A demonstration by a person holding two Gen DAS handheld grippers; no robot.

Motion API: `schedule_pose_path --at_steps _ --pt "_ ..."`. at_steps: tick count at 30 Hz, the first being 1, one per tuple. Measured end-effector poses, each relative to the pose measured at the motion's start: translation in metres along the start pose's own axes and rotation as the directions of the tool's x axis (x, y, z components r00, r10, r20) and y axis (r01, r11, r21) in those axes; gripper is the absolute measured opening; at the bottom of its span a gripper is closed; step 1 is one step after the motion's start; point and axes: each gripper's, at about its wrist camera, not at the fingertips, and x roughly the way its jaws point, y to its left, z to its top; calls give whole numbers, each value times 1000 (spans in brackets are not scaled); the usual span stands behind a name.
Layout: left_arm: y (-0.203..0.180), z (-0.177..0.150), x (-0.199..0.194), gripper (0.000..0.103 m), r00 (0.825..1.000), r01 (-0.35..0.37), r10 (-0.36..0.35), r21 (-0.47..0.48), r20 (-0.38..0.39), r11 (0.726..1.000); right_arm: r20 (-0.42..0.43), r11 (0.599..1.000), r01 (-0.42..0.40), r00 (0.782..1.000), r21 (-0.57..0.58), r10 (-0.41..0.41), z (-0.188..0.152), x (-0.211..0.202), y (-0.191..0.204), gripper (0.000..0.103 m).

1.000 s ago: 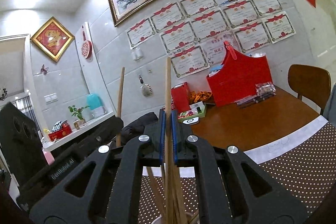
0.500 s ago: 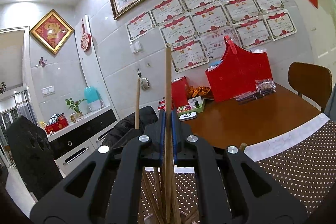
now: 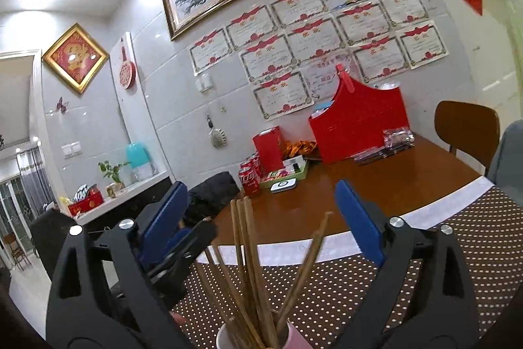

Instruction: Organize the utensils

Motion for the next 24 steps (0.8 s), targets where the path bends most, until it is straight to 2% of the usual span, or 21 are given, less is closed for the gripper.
schedule_pose_path --at_steps 1,2,7,10,12,15,24 --pt "-1 3 -5 80 1000 -8 8 2 6 1000 8 1000 5 1000 6 -5 2 -4 -1 97" --pt "-3 5 -9 83 1000 -17 17 5 10 1000 17 1000 16 1000 12 -17 6 -11 -2 97" --pt "-15 19 -36 90 995 -96 96 63 -9 993 -3 996 93 996 11 -93 17 -32 -3 97" --pt "-26 25 -47 94 984 -167 174 111 -49 980 -34 991 133 991 12 -133 20 -44 -2 97" --pt "-34 28 -57 94 973 -201 214 143 -81 969 -50 987 158 986 12 -158 21 -53 -1 97" --pt "-42 33 -77 94 965 -219 237 154 -112 964 -83 979 204 976 -2 -203 23 -68 4 97" --pt "-63 42 -141 94 944 -231 268 196 -191 953 -160 951 290 939 -111 -305 19 -126 37 97"
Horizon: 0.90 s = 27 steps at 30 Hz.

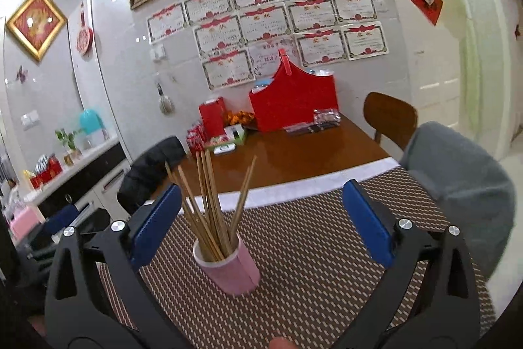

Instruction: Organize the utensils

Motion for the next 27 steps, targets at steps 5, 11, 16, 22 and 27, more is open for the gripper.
schedule_pose_path --at_steps 5,11,16,22,27 --pt "-3 -6 -37 94 1000 13 -13 17 -13 1000 -11 997 43 999 -59 -44 -8 -36 12 97" --pt "-11 -9 -75 94 1000 7 -7 43 10 999 4 992 75 997 -99 -75 -18 -70 23 97" --pt "-13 -5 -94 94 1000 5 -6 38 27 999 14 990 83 997 -113 -82 -22 -87 28 97" --pt "-13 -6 -107 94 999 2 -4 35 36 999 21 990 83 997 -118 -81 -24 -94 31 97" --pt "-11 -7 -111 94 999 -4 3 32 38 999 22 988 82 997 -127 -80 -25 -95 35 97"
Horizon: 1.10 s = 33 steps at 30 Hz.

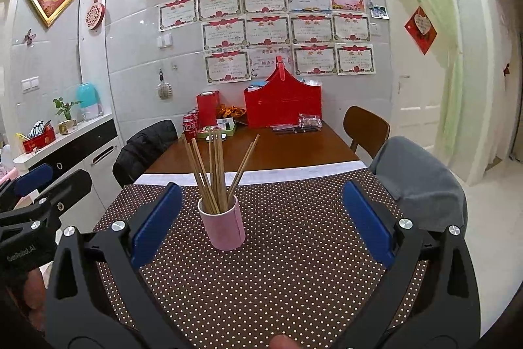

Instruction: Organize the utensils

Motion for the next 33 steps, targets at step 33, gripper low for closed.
schedule_pose_path --at_steps 33 --pt "7 5 -6 94 999 -29 29 -5 15 1000 -3 1000 -8 1000 8 8 -2 -1 6 97"
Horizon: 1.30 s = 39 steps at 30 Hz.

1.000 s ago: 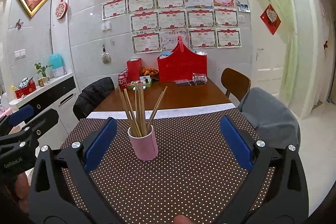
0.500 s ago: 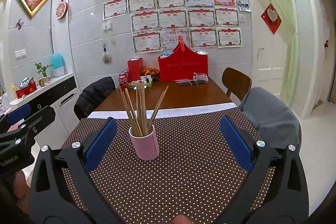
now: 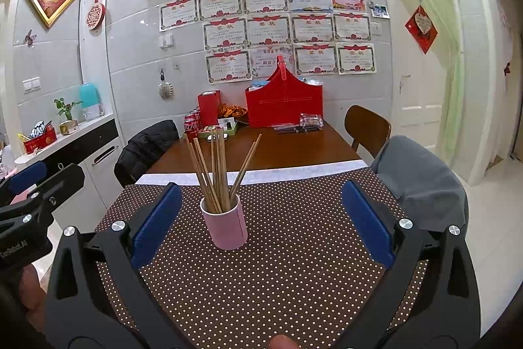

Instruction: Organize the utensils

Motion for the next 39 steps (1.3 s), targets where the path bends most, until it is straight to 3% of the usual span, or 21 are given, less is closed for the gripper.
schedule_pose_path --at_steps 22,39 --pt "-6 1 -6 94 999 -13 12 26 35 1000 -1 1000 -1 1000 -4 1 -1 -3 0 97" --pt "-5 -1 1 94 999 -30 30 19 10 999 -4 1000 -3 1000 0 3 -1 -3 -2 97"
